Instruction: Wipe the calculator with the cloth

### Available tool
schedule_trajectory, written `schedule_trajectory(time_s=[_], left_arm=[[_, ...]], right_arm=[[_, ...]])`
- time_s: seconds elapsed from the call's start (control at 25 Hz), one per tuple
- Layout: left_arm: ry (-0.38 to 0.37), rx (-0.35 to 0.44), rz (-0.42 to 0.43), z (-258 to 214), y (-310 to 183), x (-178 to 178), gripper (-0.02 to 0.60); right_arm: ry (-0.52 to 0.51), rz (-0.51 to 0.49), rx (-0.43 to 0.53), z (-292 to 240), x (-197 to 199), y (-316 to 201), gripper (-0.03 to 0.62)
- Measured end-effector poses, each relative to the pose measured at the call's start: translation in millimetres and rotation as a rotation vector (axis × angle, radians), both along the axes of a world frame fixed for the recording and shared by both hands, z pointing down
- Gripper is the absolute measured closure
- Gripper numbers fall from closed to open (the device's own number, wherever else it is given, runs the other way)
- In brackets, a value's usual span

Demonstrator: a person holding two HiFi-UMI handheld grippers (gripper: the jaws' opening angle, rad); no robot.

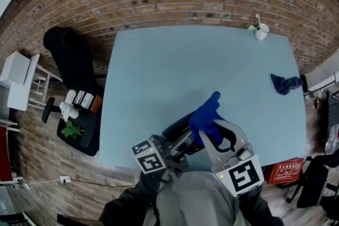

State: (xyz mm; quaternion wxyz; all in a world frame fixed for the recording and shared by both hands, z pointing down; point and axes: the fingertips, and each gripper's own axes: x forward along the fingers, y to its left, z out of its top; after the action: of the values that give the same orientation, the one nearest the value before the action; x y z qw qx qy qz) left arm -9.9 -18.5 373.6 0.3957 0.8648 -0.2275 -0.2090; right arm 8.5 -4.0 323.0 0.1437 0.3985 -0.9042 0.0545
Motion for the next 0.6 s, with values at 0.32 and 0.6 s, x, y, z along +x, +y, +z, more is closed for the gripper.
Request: schedule_trajectory(time_s=[0.32, 0.6], left_arm=[[-0.301, 0.102, 0.021, 26, 4, 4, 0.439], [-0.432, 0.145, 0.035, 37, 8, 12, 0.44]], right_arm=[[0.441, -0.383, 0.018, 12, -54, 30, 0.502], [0.287, -0.365, -0.042, 13, -42, 17, 0.502]])
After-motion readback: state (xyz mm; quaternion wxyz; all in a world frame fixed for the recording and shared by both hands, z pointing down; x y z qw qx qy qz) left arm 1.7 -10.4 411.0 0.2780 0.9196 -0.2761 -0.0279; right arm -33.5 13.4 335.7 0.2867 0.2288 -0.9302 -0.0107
